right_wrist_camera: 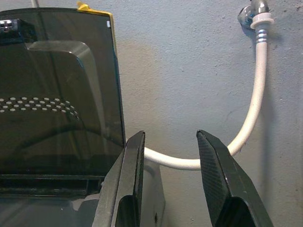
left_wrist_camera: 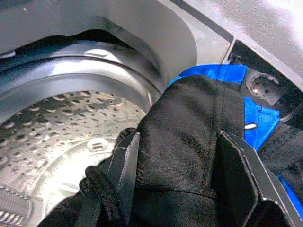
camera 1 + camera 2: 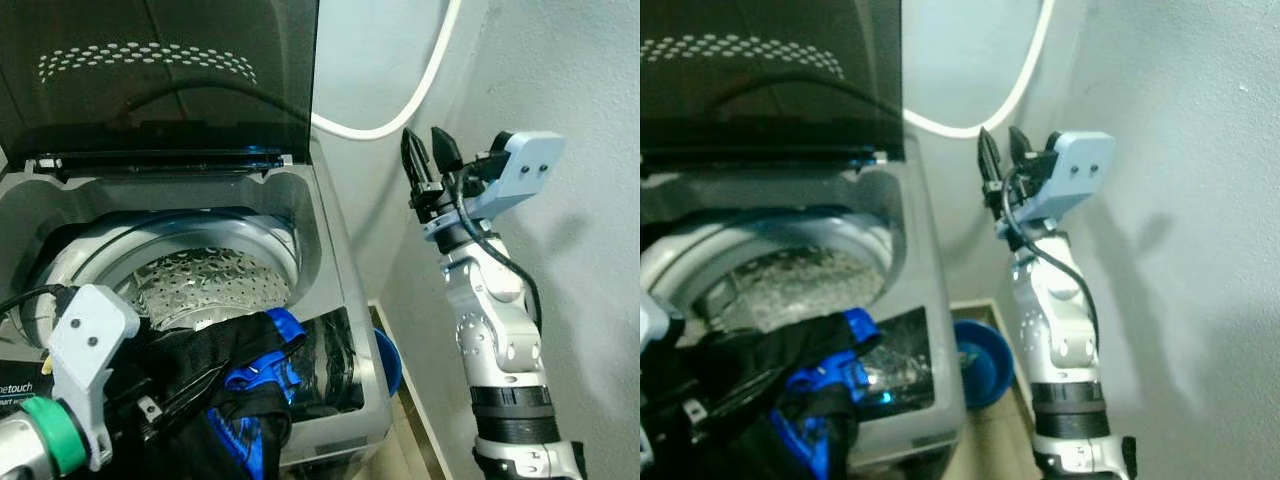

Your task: Clothes washing

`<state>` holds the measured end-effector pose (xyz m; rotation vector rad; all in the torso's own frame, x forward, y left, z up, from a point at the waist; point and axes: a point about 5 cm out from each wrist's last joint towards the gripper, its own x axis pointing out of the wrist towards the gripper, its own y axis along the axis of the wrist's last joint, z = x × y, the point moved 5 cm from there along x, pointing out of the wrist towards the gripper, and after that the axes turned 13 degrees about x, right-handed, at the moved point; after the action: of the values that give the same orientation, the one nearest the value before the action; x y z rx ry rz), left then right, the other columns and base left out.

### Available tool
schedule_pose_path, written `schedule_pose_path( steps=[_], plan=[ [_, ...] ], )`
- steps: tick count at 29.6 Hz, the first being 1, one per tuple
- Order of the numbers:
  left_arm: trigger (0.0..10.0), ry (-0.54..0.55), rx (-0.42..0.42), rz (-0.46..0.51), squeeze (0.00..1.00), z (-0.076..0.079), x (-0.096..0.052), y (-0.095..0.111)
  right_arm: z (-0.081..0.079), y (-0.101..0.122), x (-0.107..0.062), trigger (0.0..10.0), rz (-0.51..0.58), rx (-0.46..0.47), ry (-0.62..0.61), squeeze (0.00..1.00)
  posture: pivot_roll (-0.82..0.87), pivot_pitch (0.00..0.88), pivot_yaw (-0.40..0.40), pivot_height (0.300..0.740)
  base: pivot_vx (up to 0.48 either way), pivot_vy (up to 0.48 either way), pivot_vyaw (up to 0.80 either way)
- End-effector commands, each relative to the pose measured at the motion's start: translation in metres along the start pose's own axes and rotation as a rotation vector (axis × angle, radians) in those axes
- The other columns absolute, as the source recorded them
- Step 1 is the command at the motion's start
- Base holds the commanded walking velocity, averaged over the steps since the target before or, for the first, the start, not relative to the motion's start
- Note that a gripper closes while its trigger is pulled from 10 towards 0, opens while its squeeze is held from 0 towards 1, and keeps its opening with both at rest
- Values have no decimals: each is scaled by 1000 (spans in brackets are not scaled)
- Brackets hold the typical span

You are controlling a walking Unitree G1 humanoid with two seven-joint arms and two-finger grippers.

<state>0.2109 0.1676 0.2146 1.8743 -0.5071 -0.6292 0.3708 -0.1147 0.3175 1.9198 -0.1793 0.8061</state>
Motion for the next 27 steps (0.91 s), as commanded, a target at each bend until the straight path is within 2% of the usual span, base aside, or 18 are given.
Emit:
schedule_pose_path(
  steps=[1,2,5,6,7,8,11,12,20,25,27],
  plan=[
    [10000,-20,-36,-29,0,2,-2,-6,1,-2,-1,10000,4,9,-5,0,87,110,-12,740,0,0,0],
    [10000,-47,-37,-78,0,7,-3,-14,2,-1,-2,10000,6,6,-12,0,82,109,-8,740,0,0,0],
    [10000,-59,-39,-97,0,9,-4,-18,3,-1,-3,10000,6,5,-15,0,80,109,-6,740,0,0,0],
    [7882,-63,-47,-113,0,9,-4,-21,3,-1,-3,10000,7,4,-17,0,80,109,-6,740,0,0,0],
    [7882,-64,-54,-120,0,9,-4,-23,4,-1,-3,10000,7,3,-18,0,80,109,-6,740,0,0,0],
    [863,-64,-65,-120,0,8,-3,-24,4,-1,-3,10000,9,2,-19,0,77,108,-4,740,0,0,0],
    [863,-66,-73,-118,0,7,-2,-24,4,-1,-3,10000,9,2,-19,0,77,108,-4,740,0,0,0],
    [0,-68,-104,-101,0,6,-1,-23,4,0,-2,10000,13,0,-20,0,72,103,-1,740,0,0,0],
    [0,-71,-121,-82,0,3,1,-20,5,1,-3,10000,17,-5,-24,0,70,100,-1,740,0,0,0],
    [0,25,-80,-46,0,-15,10,-15,6,1,-3,10000,20,-8,-26,0,65,92,2,740,0,0,0],
    [0,39,-76,-40,0,-18,11,-14,6,1,-2,10000,21,-8,-27,0,65,92,2,740,0,0,0]
  ],
)
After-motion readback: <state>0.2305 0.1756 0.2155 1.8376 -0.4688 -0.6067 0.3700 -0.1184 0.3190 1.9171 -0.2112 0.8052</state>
